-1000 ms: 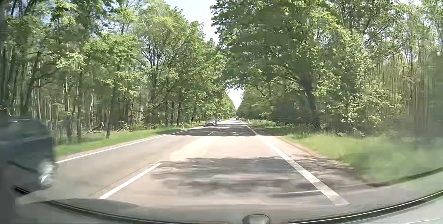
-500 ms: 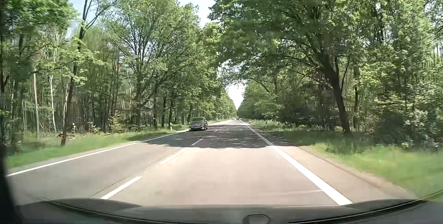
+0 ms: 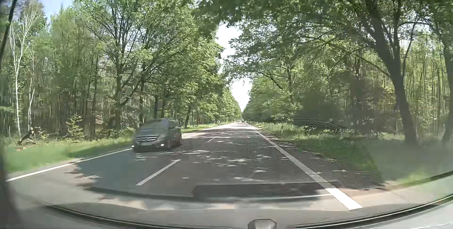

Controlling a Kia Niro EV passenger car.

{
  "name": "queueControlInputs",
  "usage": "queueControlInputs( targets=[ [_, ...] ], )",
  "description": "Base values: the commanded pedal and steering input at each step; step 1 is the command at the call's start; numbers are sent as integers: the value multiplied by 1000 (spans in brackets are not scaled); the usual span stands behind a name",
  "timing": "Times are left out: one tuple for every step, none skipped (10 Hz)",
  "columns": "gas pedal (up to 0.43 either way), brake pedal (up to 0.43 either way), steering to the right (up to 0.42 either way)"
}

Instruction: Follow the waypoints while adhering to traffic rules and regulations

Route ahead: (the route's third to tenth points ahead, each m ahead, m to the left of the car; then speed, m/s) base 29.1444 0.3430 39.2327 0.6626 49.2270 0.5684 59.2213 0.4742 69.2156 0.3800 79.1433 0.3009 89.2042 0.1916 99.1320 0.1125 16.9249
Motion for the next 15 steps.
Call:
queueControlInputs(
  targets=[
    [299, 24, 1],
    [311, 18, 1],
    [311, 24, 1],
    [311, 18, 1],
    [319, 18, 1],
    [319, 24, 0],
    [319, 24, 0],
    [319, 18, -2],
    [319, 24, -2],
    [319, 18, -2],
    [319, 18, -2],
    [319, 24, -2],
    [319, 18, -2],
    [319, 18, -1],
    [319, 18, -1]
  ],
)
